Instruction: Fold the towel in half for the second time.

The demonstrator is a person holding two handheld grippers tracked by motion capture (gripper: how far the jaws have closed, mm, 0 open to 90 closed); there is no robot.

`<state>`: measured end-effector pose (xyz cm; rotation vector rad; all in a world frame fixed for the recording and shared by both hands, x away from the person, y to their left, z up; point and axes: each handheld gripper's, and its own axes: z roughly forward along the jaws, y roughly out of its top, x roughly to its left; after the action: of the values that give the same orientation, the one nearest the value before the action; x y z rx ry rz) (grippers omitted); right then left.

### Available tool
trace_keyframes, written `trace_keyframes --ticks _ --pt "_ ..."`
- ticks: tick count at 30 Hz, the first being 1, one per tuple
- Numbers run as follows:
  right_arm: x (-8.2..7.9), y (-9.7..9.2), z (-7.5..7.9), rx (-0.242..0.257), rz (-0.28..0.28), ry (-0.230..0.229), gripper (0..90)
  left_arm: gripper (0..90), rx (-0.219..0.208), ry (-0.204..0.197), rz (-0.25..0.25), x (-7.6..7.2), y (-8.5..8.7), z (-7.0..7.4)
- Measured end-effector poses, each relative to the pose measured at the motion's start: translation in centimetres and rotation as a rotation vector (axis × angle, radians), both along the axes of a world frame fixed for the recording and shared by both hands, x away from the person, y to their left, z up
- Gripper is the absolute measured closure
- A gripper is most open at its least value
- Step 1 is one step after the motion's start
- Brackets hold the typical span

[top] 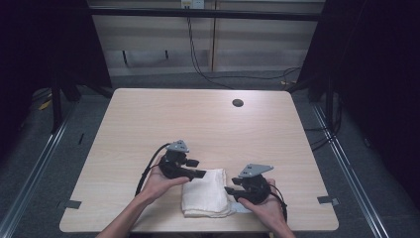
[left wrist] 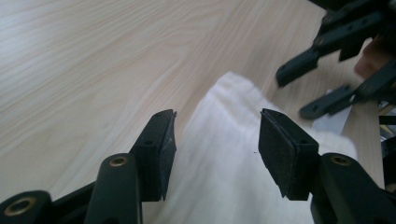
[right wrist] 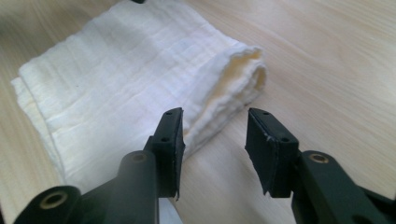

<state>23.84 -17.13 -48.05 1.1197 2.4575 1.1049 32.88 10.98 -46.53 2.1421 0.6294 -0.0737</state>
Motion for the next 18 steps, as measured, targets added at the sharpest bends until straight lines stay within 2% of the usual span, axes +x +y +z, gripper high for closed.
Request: trace_keyframes --ticks 3,4,6,8,9,11,14,18 --pt "-0.2 -1.0 0.9 0.025 -0.018 -0.021 54.1 47.8 0.002 -0.02 0.021 -0.3 1.0 0.5" --pt "-0.3 -1.2 1.1 0.027 -0.026 -0.025 53.3 47.8 0.021 -0.036 0.022 -0.6 1.4 0.8" --pt "-0.4 -1.8 1.7 0.04 -0.035 -0.034 53.0 44.3 0.025 -0.044 0.031 -1.0 2.0 1.1" --pt "-0.6 -2.8 2.3 0.042 -0.051 -0.053 51.8 43.4 0.028 -0.058 0.039 -1.7 3.6 1.4" --pt "-0.6 -2.8 2.3 0.042 -0.051 -0.053 51.8 43.0 0.028 -0.058 0.039 -1.7 3.6 1.4" --pt "-0.8 -3.7 2.6 0.069 -0.075 -0.055 50.9 42.3 0.024 -0.05 0.056 -2.1 4.6 1.4" --pt "-1.0 -4.8 2.8 0.083 -0.093 -0.063 49.8 41.4 0.021 -0.035 0.091 -2.4 6.1 1.0" --pt "-1.6 -5.9 2.8 0.101 -0.123 -0.072 48.4 40.5 0.043 -0.019 0.112 -3.0 7.3 0.8"
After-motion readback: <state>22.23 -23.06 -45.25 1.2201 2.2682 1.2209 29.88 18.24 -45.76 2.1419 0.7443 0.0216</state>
